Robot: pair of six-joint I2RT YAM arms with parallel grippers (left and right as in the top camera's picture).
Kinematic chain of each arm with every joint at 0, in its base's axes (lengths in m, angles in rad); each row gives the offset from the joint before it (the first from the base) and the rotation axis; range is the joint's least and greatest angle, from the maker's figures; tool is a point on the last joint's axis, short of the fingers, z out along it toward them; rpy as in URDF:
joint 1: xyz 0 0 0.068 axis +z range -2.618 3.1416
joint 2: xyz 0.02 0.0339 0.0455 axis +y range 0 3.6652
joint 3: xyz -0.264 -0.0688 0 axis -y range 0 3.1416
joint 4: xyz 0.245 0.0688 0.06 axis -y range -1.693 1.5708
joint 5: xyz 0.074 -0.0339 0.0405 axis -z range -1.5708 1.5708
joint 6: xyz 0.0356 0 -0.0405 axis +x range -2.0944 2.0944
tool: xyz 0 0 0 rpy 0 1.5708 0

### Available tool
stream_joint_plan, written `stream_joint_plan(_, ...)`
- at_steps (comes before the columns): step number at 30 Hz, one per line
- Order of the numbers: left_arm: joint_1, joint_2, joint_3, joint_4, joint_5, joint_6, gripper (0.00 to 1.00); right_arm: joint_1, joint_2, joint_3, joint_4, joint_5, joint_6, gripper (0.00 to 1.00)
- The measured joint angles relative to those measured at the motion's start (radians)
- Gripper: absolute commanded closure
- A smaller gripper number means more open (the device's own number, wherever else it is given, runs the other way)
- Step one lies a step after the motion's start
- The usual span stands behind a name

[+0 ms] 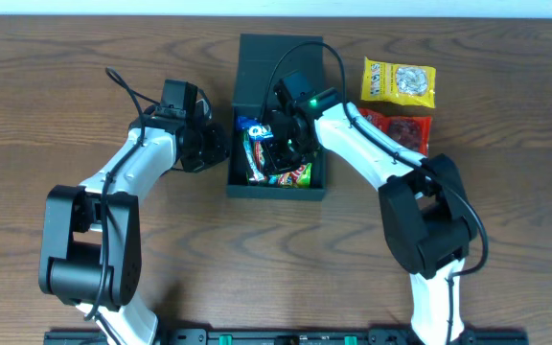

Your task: Pack container

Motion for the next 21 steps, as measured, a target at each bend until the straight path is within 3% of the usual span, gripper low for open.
stream_joint_plan(21,0.0,0.0,0.0,0.003,0.0,-0.023,0.94,0.067,0.0,0.0,0.08,-0.048,-0.043,0.99)
